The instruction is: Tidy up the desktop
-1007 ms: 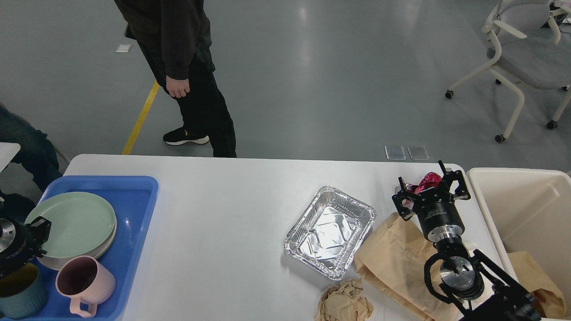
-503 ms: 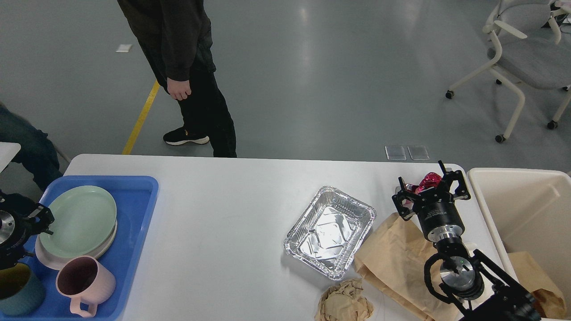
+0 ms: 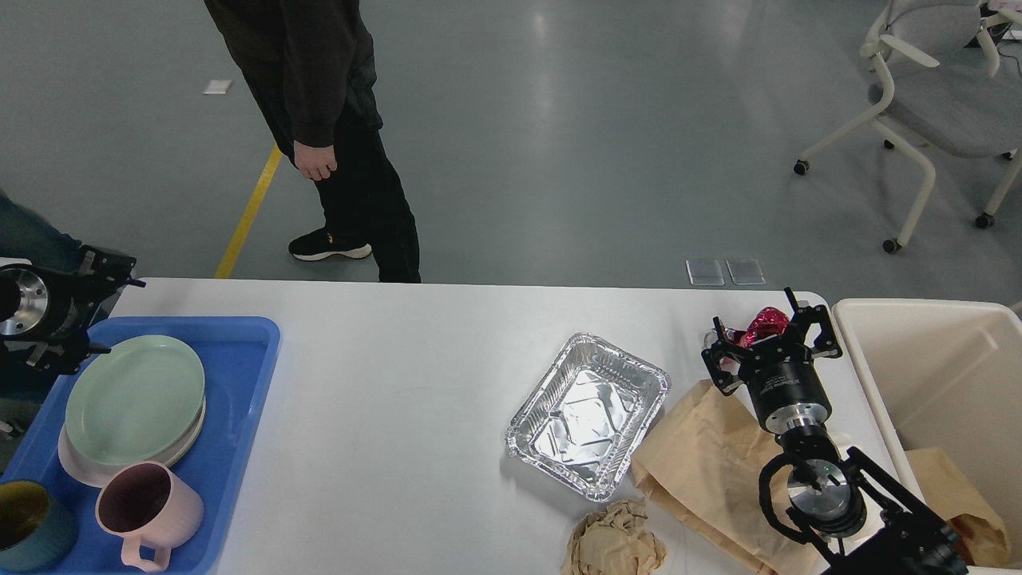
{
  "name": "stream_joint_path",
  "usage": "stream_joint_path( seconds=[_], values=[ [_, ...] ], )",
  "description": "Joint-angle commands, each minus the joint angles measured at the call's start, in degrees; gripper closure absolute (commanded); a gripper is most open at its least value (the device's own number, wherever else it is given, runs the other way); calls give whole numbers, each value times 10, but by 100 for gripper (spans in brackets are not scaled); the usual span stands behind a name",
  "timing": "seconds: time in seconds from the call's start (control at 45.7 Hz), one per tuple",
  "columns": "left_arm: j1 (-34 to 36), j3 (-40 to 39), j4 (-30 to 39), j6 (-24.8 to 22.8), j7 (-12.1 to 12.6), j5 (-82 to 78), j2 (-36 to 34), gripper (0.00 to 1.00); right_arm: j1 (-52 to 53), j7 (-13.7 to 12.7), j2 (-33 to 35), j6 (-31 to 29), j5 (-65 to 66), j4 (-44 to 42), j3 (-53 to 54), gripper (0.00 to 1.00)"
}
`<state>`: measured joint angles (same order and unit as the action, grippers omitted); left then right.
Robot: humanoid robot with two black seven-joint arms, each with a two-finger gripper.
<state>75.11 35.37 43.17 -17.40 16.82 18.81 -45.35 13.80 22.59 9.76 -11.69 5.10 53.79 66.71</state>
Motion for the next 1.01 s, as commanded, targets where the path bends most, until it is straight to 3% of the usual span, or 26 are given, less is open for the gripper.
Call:
stream_joint_path(
  seconds=[0.0, 0.109, 0.35, 0.503, 0.569, 0.7, 0.766, 0.832, 0.985],
  values=[
    [-29, -142, -1, -1, -2, 0, -34, 4, 0, 0, 1, 0, 0, 0, 0, 0],
    [-103, -306, -2, -2, -3, 0, -27, 4, 0, 0, 0, 0, 0, 0, 0, 0],
    [-312, -781, -1, -3, -2, 0, 55, 4, 0, 0, 0, 0, 0, 0, 0, 0],
    [-405, -937, 44, -1, -10, -18, 129, 4, 0, 0, 1, 0, 0, 0, 0, 0],
    [-458, -978, 104, 4, -61, -53, 155, 4, 0, 0, 1, 0, 0, 0, 0, 0],
    [-558, -1073, 187, 18, -265, -192, 255, 4, 0, -1, 1, 0, 0, 0, 0, 0],
    [-584, -1100, 191, 18, -331, -256, 300, 4, 0, -1, 1, 0, 0, 0, 0, 0],
    [-597, -1116, 191, 17, -343, -277, 323, 4, 0, 0, 1, 0, 0, 0, 0, 0],
    [-625, -1124, 190, -36, -311, -273, 325, 4, 0, 0, 0, 0, 0, 0, 0, 0]
  ],
)
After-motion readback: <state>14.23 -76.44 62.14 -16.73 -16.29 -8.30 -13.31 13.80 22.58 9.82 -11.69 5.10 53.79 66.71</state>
